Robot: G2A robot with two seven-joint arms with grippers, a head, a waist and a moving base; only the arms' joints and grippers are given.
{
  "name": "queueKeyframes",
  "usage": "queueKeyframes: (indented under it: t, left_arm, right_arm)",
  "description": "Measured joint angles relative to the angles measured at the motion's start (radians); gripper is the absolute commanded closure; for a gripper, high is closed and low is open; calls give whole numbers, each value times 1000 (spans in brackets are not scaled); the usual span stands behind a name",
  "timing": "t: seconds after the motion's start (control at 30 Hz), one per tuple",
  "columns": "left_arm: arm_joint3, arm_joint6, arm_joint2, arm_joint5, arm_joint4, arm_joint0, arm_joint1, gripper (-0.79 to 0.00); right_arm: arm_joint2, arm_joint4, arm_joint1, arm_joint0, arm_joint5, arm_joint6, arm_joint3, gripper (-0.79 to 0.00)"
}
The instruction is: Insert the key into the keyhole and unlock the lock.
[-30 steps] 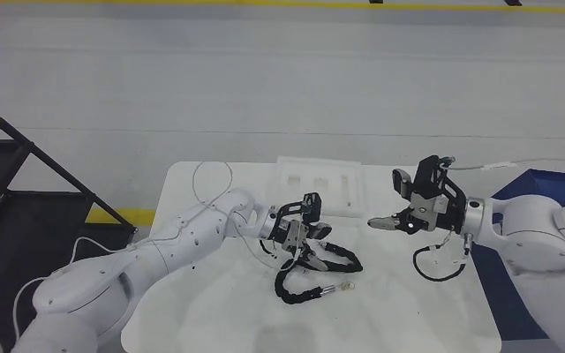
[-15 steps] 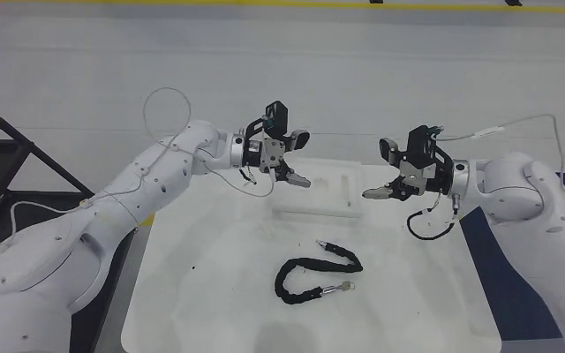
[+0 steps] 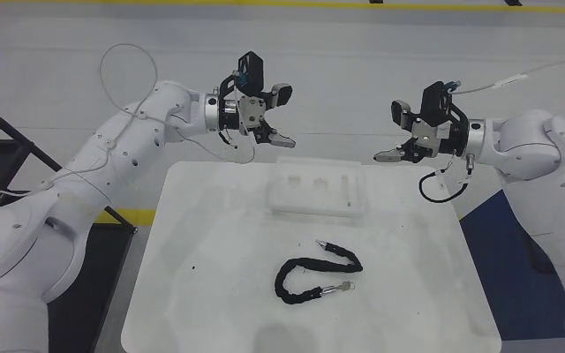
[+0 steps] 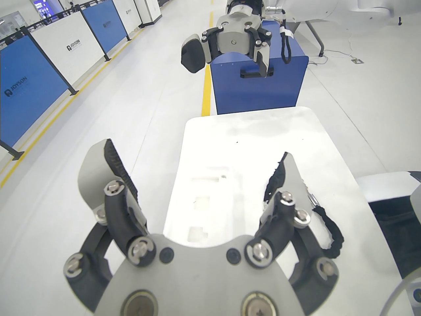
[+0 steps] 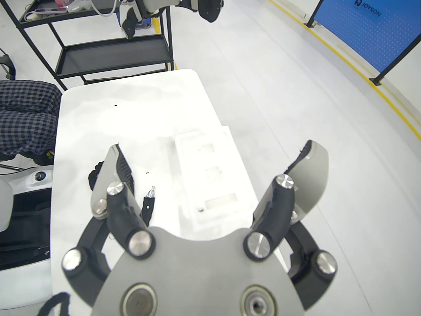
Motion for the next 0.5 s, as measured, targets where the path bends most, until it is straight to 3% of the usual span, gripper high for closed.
queueKeyframes:
  t: [0.5]
  left_arm:
    - [0,-6,0,0,-20,0,3,-785]
  right_arm:
    - [-8,18,0,6,0,4,5,-785]
